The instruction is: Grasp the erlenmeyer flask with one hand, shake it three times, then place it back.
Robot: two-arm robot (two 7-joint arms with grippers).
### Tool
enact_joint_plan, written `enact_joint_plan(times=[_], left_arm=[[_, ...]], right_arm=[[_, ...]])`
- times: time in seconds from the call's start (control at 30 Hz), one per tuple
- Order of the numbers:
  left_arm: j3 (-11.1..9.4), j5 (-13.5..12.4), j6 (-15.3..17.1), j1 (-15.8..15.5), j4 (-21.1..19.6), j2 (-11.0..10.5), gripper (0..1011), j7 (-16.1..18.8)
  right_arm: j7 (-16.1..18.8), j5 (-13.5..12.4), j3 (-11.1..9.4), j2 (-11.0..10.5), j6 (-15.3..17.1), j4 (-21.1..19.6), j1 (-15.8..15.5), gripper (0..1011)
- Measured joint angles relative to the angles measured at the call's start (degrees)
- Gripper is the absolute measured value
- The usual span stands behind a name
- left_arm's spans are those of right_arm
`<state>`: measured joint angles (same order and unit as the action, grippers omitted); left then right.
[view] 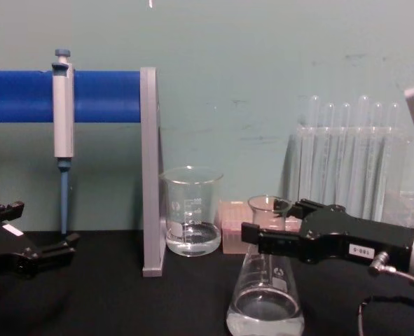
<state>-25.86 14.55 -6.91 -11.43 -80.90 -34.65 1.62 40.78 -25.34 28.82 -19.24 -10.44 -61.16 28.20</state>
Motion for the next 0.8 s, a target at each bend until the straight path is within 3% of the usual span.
enact_joint_plan(times=[0.33,0.47,0.63,0.8], left_arm=[[0.00,0.00,0.00,0.00,0.00,0.00,1001,0.00],[0.00,0.00,0.00,0.00,0.00,0.00,1001,0.00],[0.00,0.00,0.00,0.00,0.00,0.00,1001,0.00],[0.00,0.00,0.00,0.00,0.00,0.00,1001,0.00]], right_arm=[[0.02,-0.04,0.00,0.00,-0.01,0.00,0.00,707],[0.02,-0.04,0.00,0.00,-0.01,0.00,0.00,543],[0.02,-0.04,0.00,0.00,0.00,0.00,0.00,450],[0.02,-0.04,0.00,0.00,-0.01,0.00,-0.01,449]])
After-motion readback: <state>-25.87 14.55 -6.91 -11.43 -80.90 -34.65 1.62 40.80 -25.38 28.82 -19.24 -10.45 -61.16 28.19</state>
